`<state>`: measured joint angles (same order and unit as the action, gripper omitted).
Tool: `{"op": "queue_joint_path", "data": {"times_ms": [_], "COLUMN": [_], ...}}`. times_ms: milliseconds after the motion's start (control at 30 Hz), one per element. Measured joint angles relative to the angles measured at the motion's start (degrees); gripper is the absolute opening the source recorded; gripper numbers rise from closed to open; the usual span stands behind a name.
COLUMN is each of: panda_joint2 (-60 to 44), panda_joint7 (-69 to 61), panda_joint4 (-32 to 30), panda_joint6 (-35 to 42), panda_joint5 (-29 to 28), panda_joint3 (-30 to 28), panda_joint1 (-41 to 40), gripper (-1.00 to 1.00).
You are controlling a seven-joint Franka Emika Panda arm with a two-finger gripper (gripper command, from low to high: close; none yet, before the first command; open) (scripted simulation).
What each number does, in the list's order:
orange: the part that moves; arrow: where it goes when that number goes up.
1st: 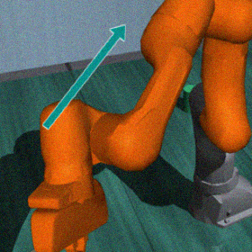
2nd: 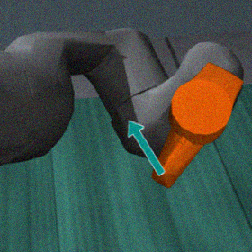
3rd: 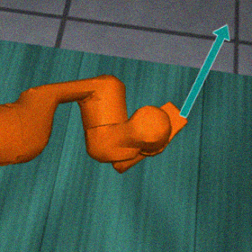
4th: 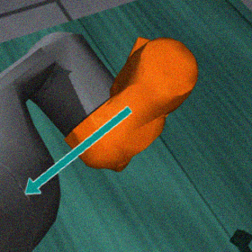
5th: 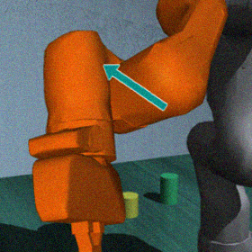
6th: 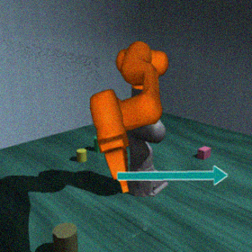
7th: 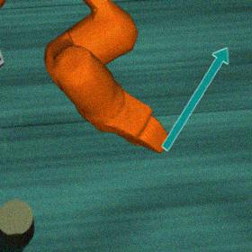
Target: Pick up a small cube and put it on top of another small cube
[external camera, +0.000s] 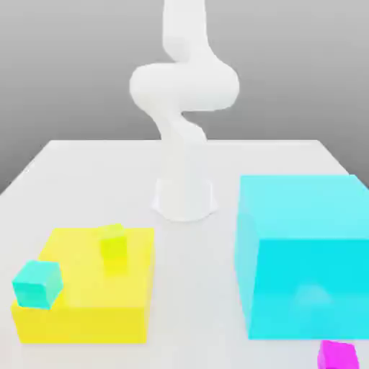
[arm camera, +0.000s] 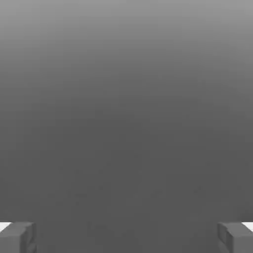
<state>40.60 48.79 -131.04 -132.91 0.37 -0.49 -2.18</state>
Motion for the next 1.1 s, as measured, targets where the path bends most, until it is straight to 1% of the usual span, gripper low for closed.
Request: {"op": "queue_joint_path", "data": {"times_ms": [333, 567, 800, 1000, 1100], "panda_joint2": [-21.11, -35.65, -50.31, -63.06, -69.37], "panda_joint7": [12.38, 20.45, 27.52, 32.66, 33.25], "panda_joint4": [3.02, 5.10, 7.20, 9.05, 10.22], "panda_joint6": [-4.48, -7.58, -10.61, -13.07, -16.00], "panda_joint5": [0.93, 2.22, 4.93, 8.63, 10.62], "panda_joint3": [-3.11, -6.43, -9.01, -11.62, -11.23], "panda_joint1": [-7.55, -12.17, -16.89, -20.30, -22.03], "gripper": [0.00, 0.00, 0.00, 0.00, 0.00]}}
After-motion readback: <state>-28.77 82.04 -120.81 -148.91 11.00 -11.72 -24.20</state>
